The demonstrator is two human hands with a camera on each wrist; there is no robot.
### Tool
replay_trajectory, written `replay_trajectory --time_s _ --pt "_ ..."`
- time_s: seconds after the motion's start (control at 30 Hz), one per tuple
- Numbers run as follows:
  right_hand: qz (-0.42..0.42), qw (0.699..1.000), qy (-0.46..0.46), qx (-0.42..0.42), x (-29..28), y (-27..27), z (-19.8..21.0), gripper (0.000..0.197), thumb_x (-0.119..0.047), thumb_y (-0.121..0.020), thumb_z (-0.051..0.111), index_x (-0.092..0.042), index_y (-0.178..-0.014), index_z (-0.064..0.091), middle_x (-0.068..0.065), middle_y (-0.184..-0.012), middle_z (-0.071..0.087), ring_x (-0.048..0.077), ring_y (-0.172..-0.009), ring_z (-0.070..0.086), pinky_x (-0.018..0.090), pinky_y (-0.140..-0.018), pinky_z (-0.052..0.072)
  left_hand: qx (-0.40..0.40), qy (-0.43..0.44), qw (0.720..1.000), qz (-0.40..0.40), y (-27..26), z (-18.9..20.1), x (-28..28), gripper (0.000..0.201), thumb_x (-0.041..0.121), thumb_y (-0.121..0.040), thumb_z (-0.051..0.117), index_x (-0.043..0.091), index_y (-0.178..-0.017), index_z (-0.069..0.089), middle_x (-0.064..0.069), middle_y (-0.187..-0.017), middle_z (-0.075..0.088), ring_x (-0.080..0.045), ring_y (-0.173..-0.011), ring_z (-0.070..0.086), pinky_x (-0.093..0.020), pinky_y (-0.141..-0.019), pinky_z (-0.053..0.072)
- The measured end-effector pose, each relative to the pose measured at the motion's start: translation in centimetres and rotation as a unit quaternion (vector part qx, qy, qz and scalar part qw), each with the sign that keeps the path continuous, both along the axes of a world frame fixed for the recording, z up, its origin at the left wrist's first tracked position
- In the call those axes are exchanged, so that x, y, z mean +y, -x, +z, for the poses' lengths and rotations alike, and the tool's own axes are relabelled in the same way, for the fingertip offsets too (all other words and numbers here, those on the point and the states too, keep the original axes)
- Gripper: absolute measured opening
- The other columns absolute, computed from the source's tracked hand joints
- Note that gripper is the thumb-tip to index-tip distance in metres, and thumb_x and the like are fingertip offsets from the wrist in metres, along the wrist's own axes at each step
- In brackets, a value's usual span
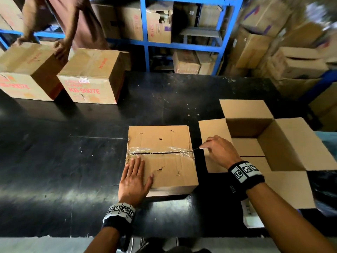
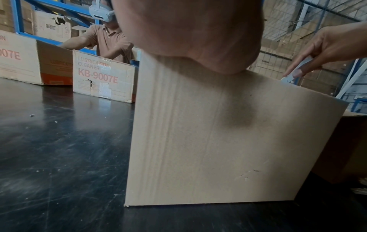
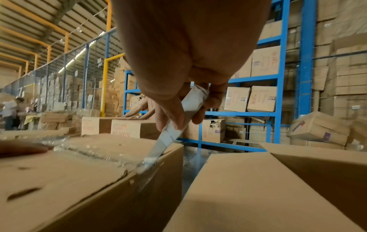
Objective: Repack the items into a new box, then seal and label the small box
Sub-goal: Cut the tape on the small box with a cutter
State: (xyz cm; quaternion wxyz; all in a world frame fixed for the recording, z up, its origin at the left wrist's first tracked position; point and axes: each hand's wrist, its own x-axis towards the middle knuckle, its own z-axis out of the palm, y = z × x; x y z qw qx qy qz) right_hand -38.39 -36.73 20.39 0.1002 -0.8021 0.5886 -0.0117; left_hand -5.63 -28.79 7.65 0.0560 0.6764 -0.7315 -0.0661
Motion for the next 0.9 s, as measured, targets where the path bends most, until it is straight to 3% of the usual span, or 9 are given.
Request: replay_trajectory --time_s 0.13,0.27,0.33,0.4,0.53,0.6,0.77,0.9 --pt "-0.041 0.998 0.045 0.035 0.3 1.2 0.4 0.035 -0.01 -0.096 0.06 -0.033 -0.118 0.074 -0.006 -0.106 0.072 0.016 -0.1 0.062 0.037 -0.091 0.046 0.0 0.007 1.0 0.006 0.0 0.0 0.1 0.079 0.067 -0.096 0.013 0.016 -0.154 0.029 -0.002 -0.162 0.019 -0.018 -0.152 0.012 -0.038 -0.123 0.011" --pt "-0.116 0.988 0.065 -0.079 1.4 0.8 -0.1 0.027 -0.01 -0.096 0.062 -0.022 -0.115 0.077 -0.001 -0.102 0.076 0.014 -0.088 0.065 0.028 -0.082 0.052 0.011 0.012 1.0 0.007 0.2 0.0 0.1 0.079 0.066 -0.096 0.016 0.014 -0.151 0.036 -0.003 -0.161 0.026 -0.019 -0.15 0.018 -0.038 -0.123 0.013" --pt "-0.13 0.983 0.051 -0.122 2.0 -0.3 -1.1 0.024 -0.009 -0.094 0.062 -0.018 -0.108 0.079 0.003 -0.102 0.077 0.019 -0.089 0.069 0.033 -0.084 0.056 0.009 0.013 1.0 0.007 0.2 0.0 0.0 0.078 0.066 -0.096 0.018 0.014 -0.151 0.037 -0.003 -0.16 0.027 -0.02 -0.15 0.019 -0.038 -0.122 0.013" --pt "-0.133 0.982 0.044 -0.13 2.6 -1.4 -2.3 0.022 -0.008 -0.093 0.061 -0.016 -0.103 0.078 0.005 -0.1 0.077 0.024 -0.09 0.07 0.037 -0.082 0.057 0.007 0.01 1.0 0.01 0.3 0.0 0.0 0.077 0.066 -0.096 0.019 0.014 -0.151 0.036 -0.003 -0.161 0.025 -0.019 -0.15 0.018 -0.037 -0.122 0.012" --pt "-0.161 0.971 0.07 -0.159 3.4 -2.7 -3.3 0.022 -0.009 -0.096 0.061 -0.014 -0.111 0.076 0.005 -0.105 0.076 0.022 -0.093 0.069 0.028 -0.079 0.052 0.003 0.003 1.0 0.013 0.2 -0.1 0.0 0.078 0.067 -0.096 0.017 0.016 -0.153 0.032 -0.001 -0.162 0.02 -0.018 -0.151 0.014 -0.038 -0.123 0.012" --pt "-0.165 0.969 0.08 -0.166 3.6 -3.2 -3.2 0.024 -0.009 -0.096 0.061 -0.012 -0.116 0.075 0.006 -0.109 0.076 0.022 -0.096 0.069 0.031 -0.083 0.055 0.002 0.005 1.0 0.013 0.2 -0.1 0.0 0.079 0.067 -0.096 0.016 0.015 -0.154 0.029 -0.001 -0.162 0.018 -0.017 -0.151 0.012 -0.038 -0.123 0.012" --pt "-0.168 0.971 0.075 -0.155 3.8 -4.1 -3.1 0.019 -0.007 -0.097 0.058 -0.009 -0.107 0.075 0.009 -0.1 0.075 0.024 -0.089 0.068 0.036 -0.078 0.056 0.007 0.006 1.0 0.012 0.2 0.0 0.0 0.08 0.068 -0.095 0.015 0.015 -0.154 0.028 -0.001 -0.162 0.018 -0.017 -0.151 0.012 -0.038 -0.123 0.013" --pt "-0.171 0.972 0.056 -0.152 4.2 -4.7 -3.0 0.017 -0.005 -0.097 0.056 -0.006 -0.098 0.073 0.01 -0.096 0.073 0.025 -0.085 0.067 0.028 -0.068 0.043 0.004 0.0 1.0 0.014 0.3 0.0 0.0 0.08 0.068 -0.095 0.014 0.015 -0.155 0.025 -0.001 -0.163 0.015 -0.017 -0.152 0.009 -0.038 -0.124 0.01"
